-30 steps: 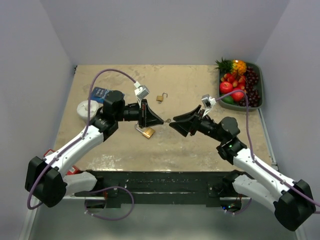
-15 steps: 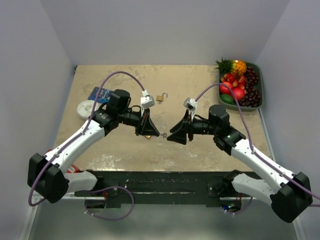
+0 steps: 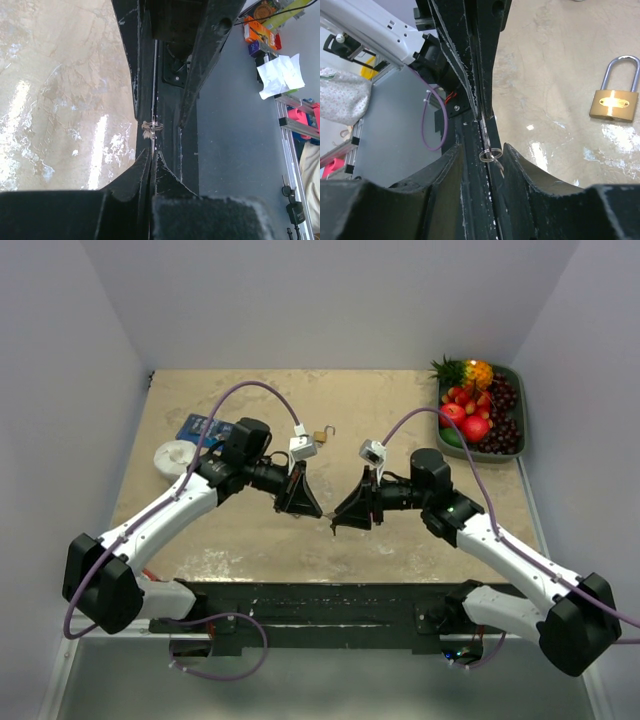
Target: Unlock with the key
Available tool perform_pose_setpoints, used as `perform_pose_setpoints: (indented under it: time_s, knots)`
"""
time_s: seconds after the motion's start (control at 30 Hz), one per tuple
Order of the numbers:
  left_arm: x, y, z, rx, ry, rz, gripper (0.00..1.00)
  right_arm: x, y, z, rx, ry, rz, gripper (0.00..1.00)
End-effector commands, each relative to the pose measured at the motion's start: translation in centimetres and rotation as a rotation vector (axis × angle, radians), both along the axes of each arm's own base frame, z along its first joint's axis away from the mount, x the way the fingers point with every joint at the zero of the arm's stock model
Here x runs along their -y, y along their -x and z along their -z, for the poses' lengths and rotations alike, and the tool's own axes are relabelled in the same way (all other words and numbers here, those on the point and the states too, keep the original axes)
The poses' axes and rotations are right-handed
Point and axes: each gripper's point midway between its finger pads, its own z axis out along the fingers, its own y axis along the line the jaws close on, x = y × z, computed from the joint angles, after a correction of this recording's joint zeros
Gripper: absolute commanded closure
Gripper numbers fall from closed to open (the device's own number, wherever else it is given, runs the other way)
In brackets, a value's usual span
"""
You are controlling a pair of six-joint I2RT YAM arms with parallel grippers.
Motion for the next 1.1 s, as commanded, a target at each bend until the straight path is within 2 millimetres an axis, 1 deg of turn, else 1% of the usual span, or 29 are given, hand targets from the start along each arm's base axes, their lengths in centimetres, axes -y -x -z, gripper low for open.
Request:
perform_pose_setpoints:
  time_s: [0.0,0.33,0.4,0.5,0.53,0.6,0.63,0.67,0.8,0.83,0.87,0.9,0.93,0.97,1.0,1.03,1.07]
  knots:
    - [0.6,-0.2,-1.6,0.048,0.041,0.035,1.00,-0.5,0.3,-1.3,0.044,-0.036,-0.044,0.60]
    - [0.8,-0.1,-1.6,0.040,0.041,0.038,1.00,-0.8,0.3,-1.1,0.039,-0.040,-0.054,0.75]
    - [0.9,-0.1,-1.7,0.043,0.046,0.041,1.00,-0.9,0.3,-1.0,0.035,-0.039,-0.055,0.76]
    - [1.0,-0.1,-1.8,0.044,0.051,0.042,1.00,-1.0,0.5,-0.9,0.034,-0.039,-0.064,0.83]
    - [1.0,-0.2,-1.8,0.042,0.050,0.038,1.00,-1.0,0.5,-0.9,0.033,-0.037,-0.066,0.88]
    - [1.1,-0.4,-1.9,0.048,0.051,0.030,1.00,-1.0,0.6,-0.6,0.024,-0.031,-0.071,0.93]
    - [1.1,-0.4,-1.9,0.045,0.050,0.027,1.00,-1.0,0.7,-0.5,0.024,-0.030,-0.073,0.97]
    - [1.1,-0.5,-1.9,0.046,0.051,0.025,1.00,-1.0,0.7,-0.5,0.022,-0.027,-0.073,1.00]
    - [1.4,-1.2,-1.8,0.049,0.046,-0.012,1.00,-0.9,0.7,-0.1,0.022,-0.022,-0.060,1.00]
    - [1.4,-1.6,-1.8,0.041,0.040,-0.035,0.85,-0.8,0.6,-0.3,0.027,-0.024,-0.049,1.00]
    - [1.5,-2.0,-1.6,0.042,0.030,-0.059,0.65,-0.8,0.2,-0.3,0.032,-0.024,-0.024,1.00]
    - [1.5,-3.4,-1.3,0.068,0.006,-0.126,0.47,-0.6,-0.7,0.0,0.029,-0.012,0.036,1.00]
    - [1.4,-4.1,-0.9,0.059,-0.010,-0.170,0.20,-0.5,-1.3,0.1,0.029,-0.006,0.083,1.00]
    - [1.3,-4.6,-0.2,0.051,-0.027,-0.203,0.12,-0.2,-2.0,0.2,0.033,0.000,0.129,1.00]
    - [1.1,-5.9,0.2,0.071,-0.039,-0.264,0.06,0.0,-2.5,0.7,0.015,0.010,0.170,1.00]
    - [1.0,-6.6,0.5,0.058,-0.053,-0.308,0.01,0.7,-4.0,1.1,0.019,0.023,0.259,1.00]
    - [0.5,-8.1,1.4,0.075,-0.085,-0.393,0.01,1.2,-4.6,1.1,0.016,0.022,0.297,1.00]
